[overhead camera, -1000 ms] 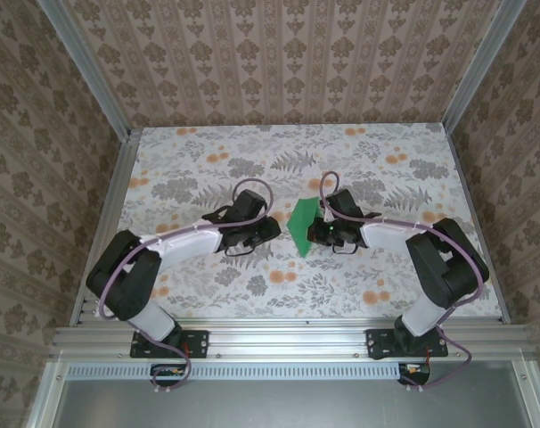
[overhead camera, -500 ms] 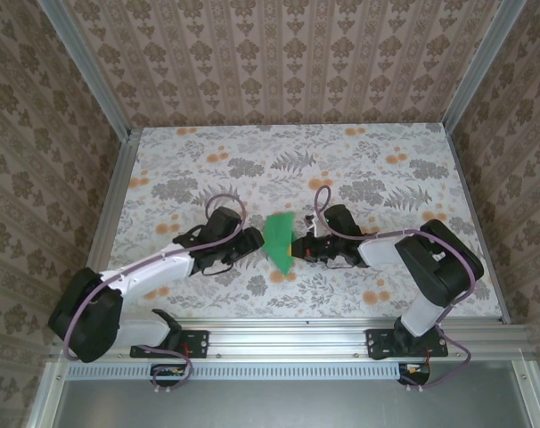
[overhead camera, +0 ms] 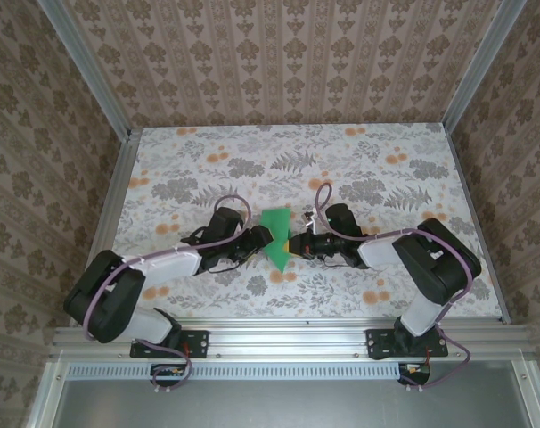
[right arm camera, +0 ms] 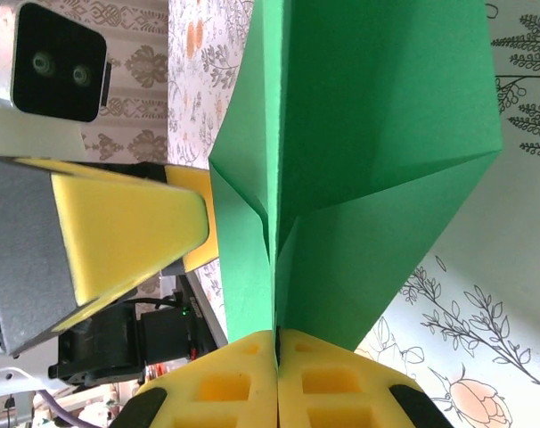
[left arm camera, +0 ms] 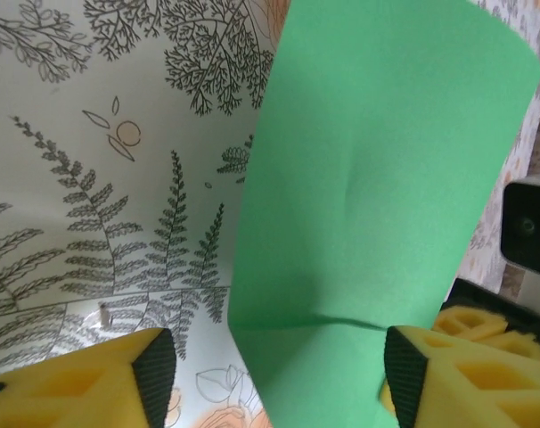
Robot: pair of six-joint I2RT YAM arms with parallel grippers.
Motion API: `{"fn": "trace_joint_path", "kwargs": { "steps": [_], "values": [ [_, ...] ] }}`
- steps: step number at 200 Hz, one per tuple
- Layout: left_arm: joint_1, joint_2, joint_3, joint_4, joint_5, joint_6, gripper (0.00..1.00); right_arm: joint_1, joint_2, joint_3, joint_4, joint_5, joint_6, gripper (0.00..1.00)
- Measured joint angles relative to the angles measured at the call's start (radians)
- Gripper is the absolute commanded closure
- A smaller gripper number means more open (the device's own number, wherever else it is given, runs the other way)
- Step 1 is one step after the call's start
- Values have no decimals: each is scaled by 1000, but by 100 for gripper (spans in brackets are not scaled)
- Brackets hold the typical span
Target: Fold a paper plane with a square sheet of paper (pick it up from the middle)
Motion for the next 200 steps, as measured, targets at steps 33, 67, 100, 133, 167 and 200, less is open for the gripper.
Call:
{"fn": "trace_joint_path", "kwargs": {
  "steps": [33,67,100,133,167,200],
  "values": [
    [18,32,4,49,23,-1,50,0,27,0,25,-24,10,92],
    [22,42,9,74,29,3,63,0,56,0,29,-41,20,92],
    [26,42,15,72,29,13,75,0,77,0,36,-47,23,91],
    [24,46,31,33,17,35,93,0,92,0,36,-47,23,90],
    [-17,61,105,-60,-26,69,100,0,93,13,-38,-39,-6,83],
    [-110,72,199,-193,-135,100,100,0,53,70,-289,46,-116,67]
  ]
}}
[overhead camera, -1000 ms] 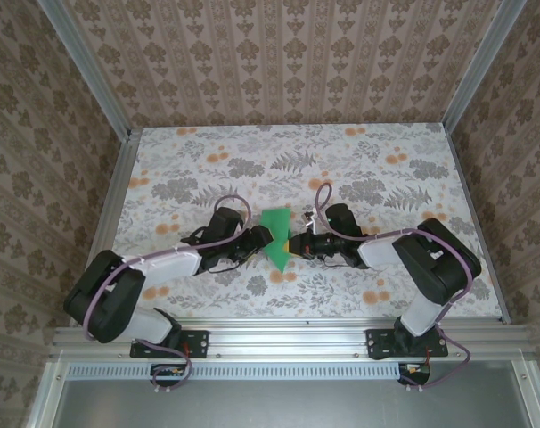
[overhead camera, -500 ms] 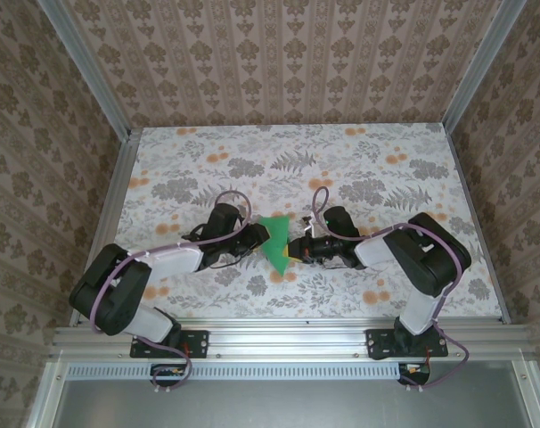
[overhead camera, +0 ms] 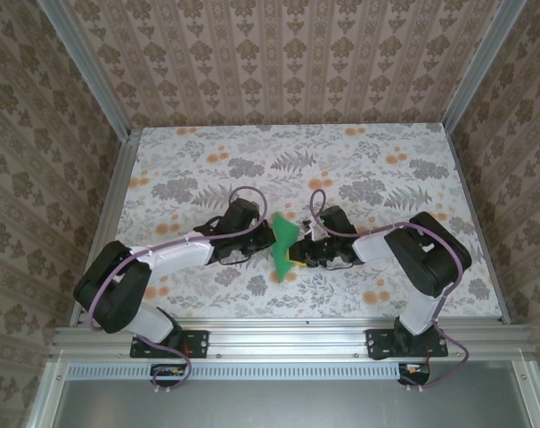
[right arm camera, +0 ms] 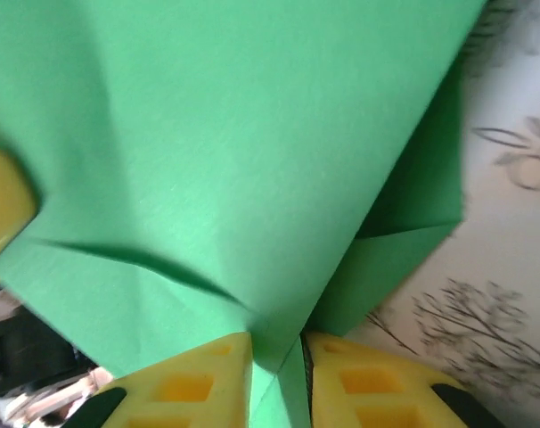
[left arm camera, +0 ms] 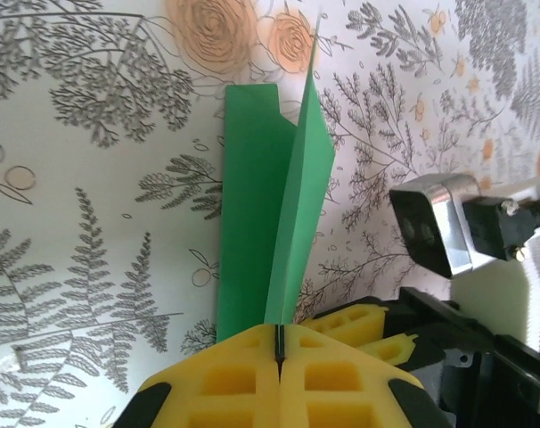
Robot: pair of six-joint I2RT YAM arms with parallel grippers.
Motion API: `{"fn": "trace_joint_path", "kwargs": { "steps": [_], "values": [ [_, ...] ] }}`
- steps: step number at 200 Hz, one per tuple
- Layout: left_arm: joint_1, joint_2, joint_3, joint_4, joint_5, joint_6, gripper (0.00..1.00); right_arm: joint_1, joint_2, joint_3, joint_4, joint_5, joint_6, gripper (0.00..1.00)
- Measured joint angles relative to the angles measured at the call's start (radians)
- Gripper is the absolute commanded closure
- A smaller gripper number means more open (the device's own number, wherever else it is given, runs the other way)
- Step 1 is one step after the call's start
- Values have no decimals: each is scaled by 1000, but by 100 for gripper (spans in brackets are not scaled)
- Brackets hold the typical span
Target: Fold a paper plane with a square sheet of paper (pick it up from the middle)
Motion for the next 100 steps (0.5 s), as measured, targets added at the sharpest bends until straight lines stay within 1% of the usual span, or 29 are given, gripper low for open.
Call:
{"fn": "trace_joint_path", "kwargs": {
  "steps": [3,16,30,58,64,79,100],
  "values": [
    [-9,4,12,-17,-13,3,100,0,-6,3,-21,9,-6,64],
    [-40,16,50,-73,-65,14,100,0,-47,19,-126,61,-47,60],
    [-70,28,84,-133,-119,21,100,0,-97,35,-233,126,-83,51],
    [-116,60,146,-237,-220,34,100,0,-210,47,-406,245,-129,45],
    [-124,69,160,-256,-239,36,100,0,-240,47,-435,268,-132,45],
    [-144,85,187,-291,-275,39,100,0,-302,47,-481,312,-140,51],
    [-167,101,202,-312,-302,39,100,0,-367,40,-487,332,-137,74]
  ]
}}
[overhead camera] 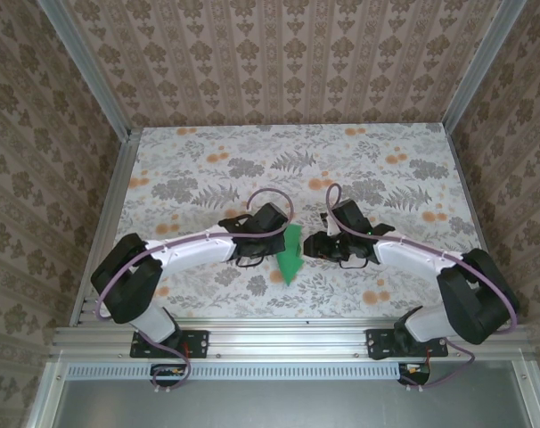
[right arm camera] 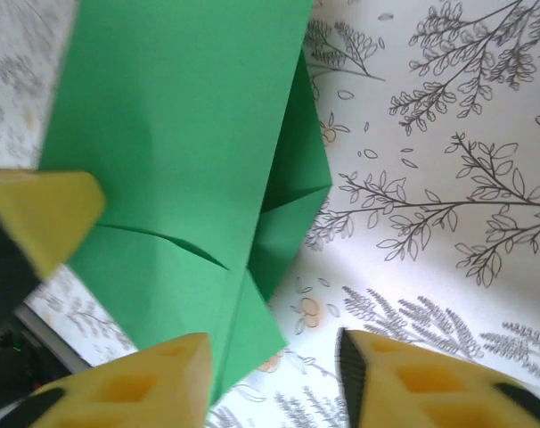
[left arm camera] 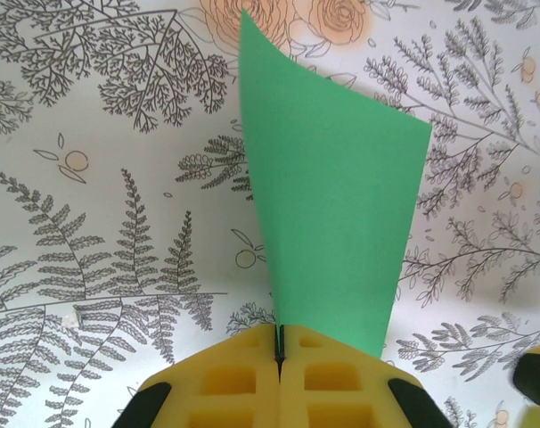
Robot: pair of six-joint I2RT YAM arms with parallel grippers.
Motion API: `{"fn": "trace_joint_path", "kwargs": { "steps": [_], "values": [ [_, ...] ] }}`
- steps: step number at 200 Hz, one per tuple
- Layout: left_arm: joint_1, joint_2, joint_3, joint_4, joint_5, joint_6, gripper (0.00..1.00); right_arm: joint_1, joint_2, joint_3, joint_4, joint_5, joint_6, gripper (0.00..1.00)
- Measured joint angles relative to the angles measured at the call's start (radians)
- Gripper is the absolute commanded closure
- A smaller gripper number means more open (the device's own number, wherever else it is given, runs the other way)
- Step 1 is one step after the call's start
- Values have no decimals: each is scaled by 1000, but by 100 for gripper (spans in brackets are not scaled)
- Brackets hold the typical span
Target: Fold a paper plane with a square sheet of paper (pick it up from the middle)
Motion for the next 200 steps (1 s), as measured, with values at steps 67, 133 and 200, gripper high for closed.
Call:
{"fn": "trace_joint_path", "kwargs": {
  "steps": [67,133,200],
  "values": [
    [-16,19,5,-18,-18,0,100,70,155,-14,229,-86,130,88],
    [-21,19,5,-16,-18,0,97,80,291,-2,264,-82,138,90],
    [-14,19,5,8,52,35,58,57,319,2,270,-118,31,92]
  ]
}}
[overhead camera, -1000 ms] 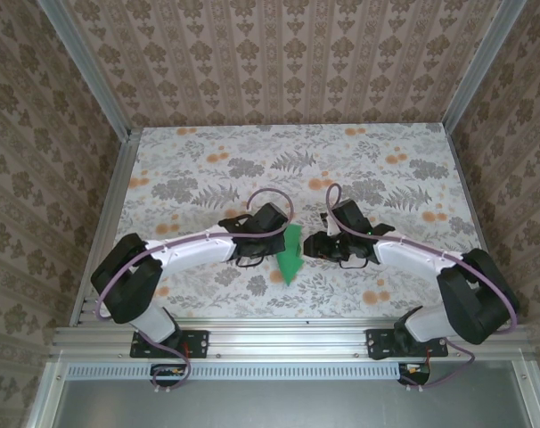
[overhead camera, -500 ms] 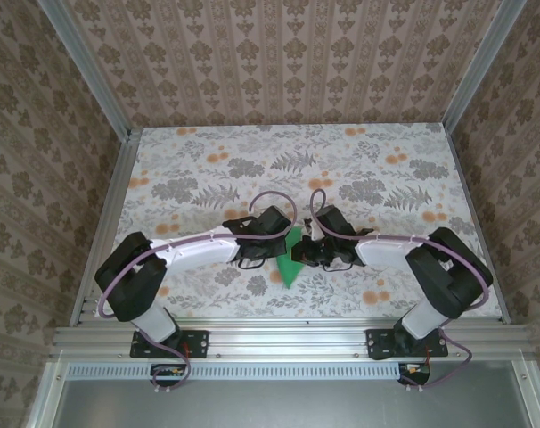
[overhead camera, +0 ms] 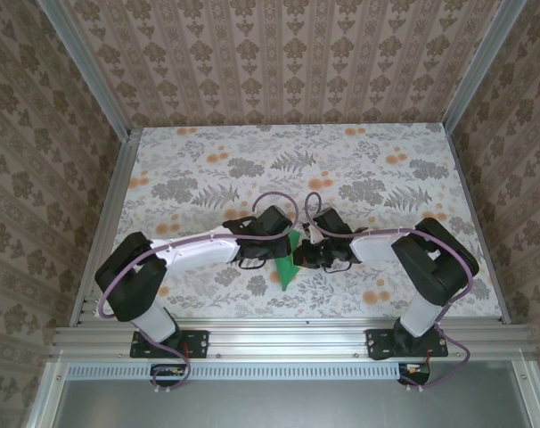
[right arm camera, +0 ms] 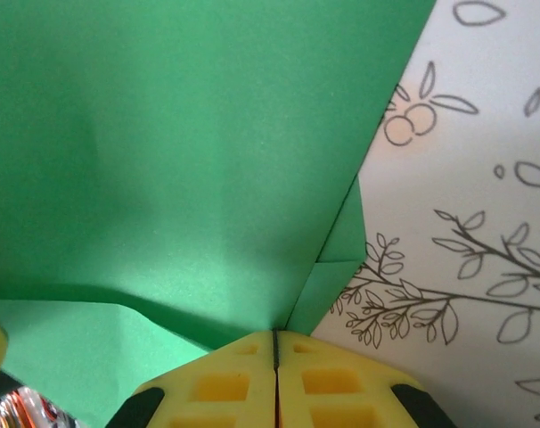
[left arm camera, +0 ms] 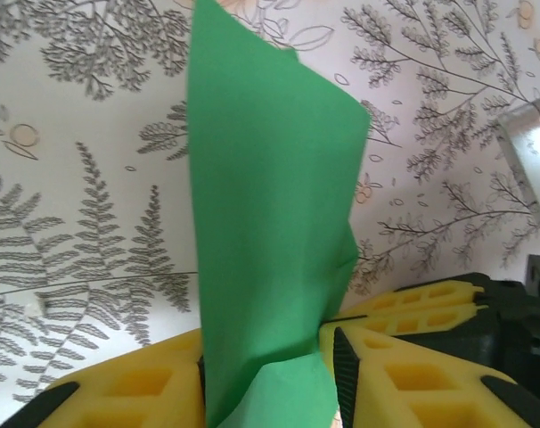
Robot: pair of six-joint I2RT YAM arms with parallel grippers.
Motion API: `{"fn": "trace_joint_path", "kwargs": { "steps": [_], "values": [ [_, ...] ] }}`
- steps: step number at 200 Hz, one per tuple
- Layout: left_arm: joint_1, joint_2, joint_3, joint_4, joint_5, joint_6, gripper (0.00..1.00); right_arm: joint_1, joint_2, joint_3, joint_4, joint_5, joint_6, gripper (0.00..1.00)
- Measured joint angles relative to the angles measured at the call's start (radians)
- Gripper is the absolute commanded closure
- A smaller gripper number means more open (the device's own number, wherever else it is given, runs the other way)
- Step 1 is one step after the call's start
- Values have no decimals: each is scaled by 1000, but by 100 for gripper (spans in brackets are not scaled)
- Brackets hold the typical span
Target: Fold a paper plane with a square sheet of paper (pick it up from the middle)
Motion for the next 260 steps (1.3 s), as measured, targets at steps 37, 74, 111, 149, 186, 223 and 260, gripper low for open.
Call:
{"fn": "trace_joint_path", "kwargs": {
  "steps": [37,74,111,149,186,223,260],
  "values": [
    [53,0,-21,79,116,29,53,-6,12,23,-24,-13,-77,92],
    [151,-1,-41,119,225,68,50,-9,38,83,-98,-14,-209,92],
    [228,11,-46,161,330,93,52,-19,81,164,-187,-15,-352,92],
    [261,67,-46,191,400,95,62,-28,107,208,-231,-34,-466,91],
    [277,114,-41,181,425,89,83,-34,113,221,-247,-37,-532,89],
    [274,118,-12,124,418,69,96,-36,112,221,-246,-37,-564,86],
    [262,118,35,43,376,35,100,-39,15,163,-206,34,-564,70]
  ]
}}
